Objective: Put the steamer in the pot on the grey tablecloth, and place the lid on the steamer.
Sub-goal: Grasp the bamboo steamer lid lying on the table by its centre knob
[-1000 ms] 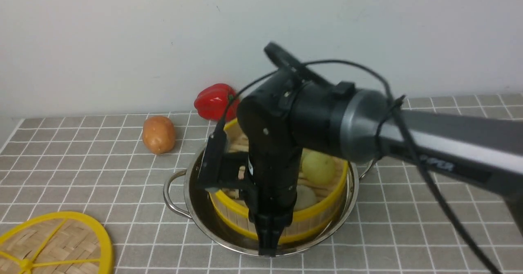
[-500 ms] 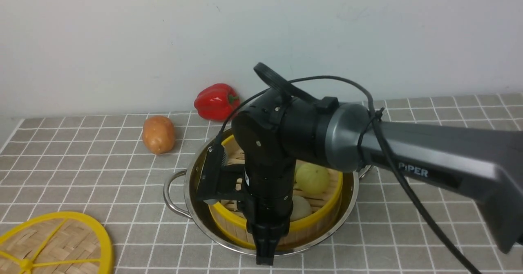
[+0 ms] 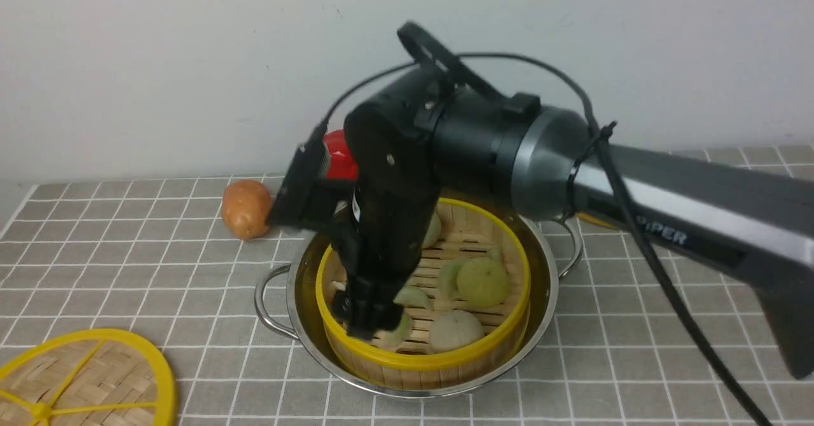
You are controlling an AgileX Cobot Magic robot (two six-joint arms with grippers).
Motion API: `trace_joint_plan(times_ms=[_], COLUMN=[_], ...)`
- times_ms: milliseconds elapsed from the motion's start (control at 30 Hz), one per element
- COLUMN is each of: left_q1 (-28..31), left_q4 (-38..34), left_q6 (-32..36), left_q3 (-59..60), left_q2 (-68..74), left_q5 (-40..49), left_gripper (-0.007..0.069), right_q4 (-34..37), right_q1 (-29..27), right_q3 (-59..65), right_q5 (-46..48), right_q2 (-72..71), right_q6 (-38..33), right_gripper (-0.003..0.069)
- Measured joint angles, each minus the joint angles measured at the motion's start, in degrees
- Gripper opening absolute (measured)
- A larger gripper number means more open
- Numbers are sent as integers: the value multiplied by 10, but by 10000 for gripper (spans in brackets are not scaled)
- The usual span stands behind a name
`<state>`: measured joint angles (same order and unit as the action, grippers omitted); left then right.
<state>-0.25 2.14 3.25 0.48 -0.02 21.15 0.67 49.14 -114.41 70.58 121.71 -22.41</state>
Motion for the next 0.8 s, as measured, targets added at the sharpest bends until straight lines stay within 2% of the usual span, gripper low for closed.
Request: trace_joint_plan(times_ms=[67, 167, 267, 367, 433, 500, 633, 800], left_q1=[0, 0, 0, 0, 0, 0, 0, 0], left_q4=[0, 0, 0, 0, 0, 0, 0, 0], left_q6=[0, 0, 0, 0, 0, 0, 0, 0], left_q3=[0, 0, 0, 0, 0, 0, 0, 0], left_q2=[0, 0, 0, 0, 0, 0, 0, 0], left_q5=[0, 0, 0, 0, 0, 0, 0, 0], left_gripper=[243, 243, 243, 243, 243, 243, 243, 243], right_q4=[-7, -41, -102, -127, -128, -129, -122, -124], right_q1=[0, 0, 0, -1, -1, -1, -1, -1], right_q3=[-26, -64, -72, -73, -73, -73, -73, -73], right_q5=[-1, -4, -3, -3, -3, -3, -3, -2], right_q2=[-10, -35, -85, -135, -166, -195, -249, -291], right_q6=[14, 64, 152, 224, 248, 267, 309, 322], right_gripper=[603, 538, 350, 103, 15, -10, -13, -13])
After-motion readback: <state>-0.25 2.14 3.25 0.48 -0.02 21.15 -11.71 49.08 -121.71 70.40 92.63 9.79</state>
